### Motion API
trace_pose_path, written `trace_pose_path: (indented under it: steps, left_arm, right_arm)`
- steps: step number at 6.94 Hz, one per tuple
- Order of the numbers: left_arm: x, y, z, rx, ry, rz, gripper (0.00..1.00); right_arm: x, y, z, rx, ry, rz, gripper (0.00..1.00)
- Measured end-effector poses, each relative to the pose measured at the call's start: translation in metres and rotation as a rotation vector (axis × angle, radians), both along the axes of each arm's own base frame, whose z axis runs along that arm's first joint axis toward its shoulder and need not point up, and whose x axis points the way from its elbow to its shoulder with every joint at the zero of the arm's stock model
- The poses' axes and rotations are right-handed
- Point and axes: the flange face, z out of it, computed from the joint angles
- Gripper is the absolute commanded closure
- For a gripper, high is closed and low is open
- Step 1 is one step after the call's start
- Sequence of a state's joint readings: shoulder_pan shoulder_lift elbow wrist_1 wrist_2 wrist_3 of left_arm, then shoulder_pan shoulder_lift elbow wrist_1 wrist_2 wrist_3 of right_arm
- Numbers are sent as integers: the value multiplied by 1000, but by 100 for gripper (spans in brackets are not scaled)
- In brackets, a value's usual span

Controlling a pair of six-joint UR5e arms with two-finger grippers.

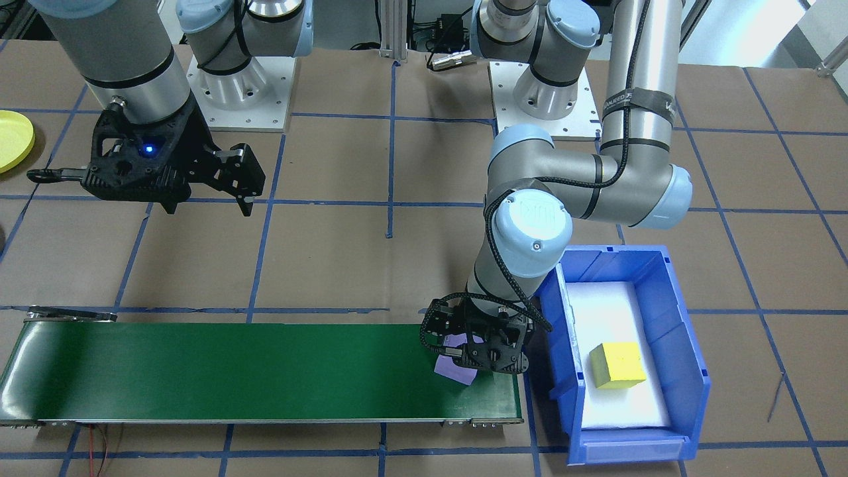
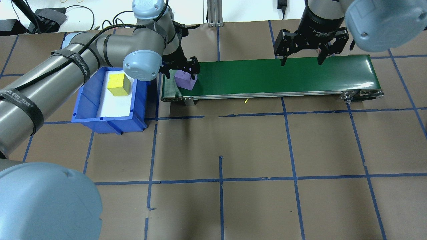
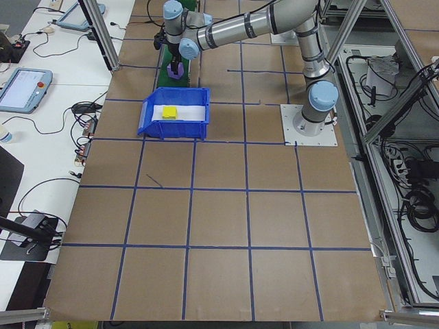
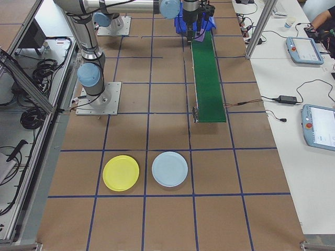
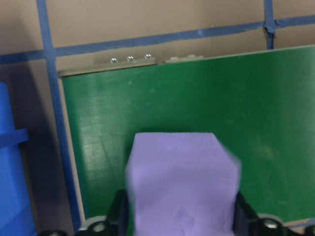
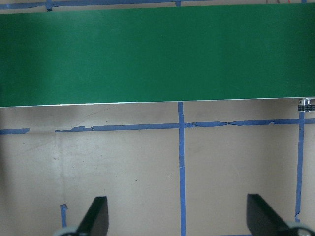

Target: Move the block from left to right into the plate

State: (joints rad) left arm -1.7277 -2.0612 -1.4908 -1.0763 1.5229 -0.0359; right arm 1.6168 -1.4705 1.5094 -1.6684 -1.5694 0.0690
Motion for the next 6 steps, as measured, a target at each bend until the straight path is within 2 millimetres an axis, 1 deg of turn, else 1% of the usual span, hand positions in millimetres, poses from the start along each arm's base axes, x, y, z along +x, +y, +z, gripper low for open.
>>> trace_pose_path:
  steps: [1, 2, 3, 4, 5, 6]
  left_arm:
    - [3, 6, 24, -16, -2, 2, 0]
    - [20, 11, 51, -25, -14, 21, 0]
    - [55, 7, 67, -29, -33, 69, 0]
    - [97, -1, 72, -26, -49, 101, 0]
    - [137, -8, 67, -15, -63, 97, 0]
    - [176, -16, 58, 0, -76, 95, 0]
  right_arm:
    - [0, 0, 1, -3, -1, 0, 0]
    - [0, 0, 1, -4, -2, 0, 0]
    - [0, 0, 1, -4, -2, 0, 0]
    - [0, 0, 0, -4, -2, 0, 0]
    - [0, 0, 0, -3, -2, 0, 0]
    - [0, 0, 0, -3, -2, 0, 0]
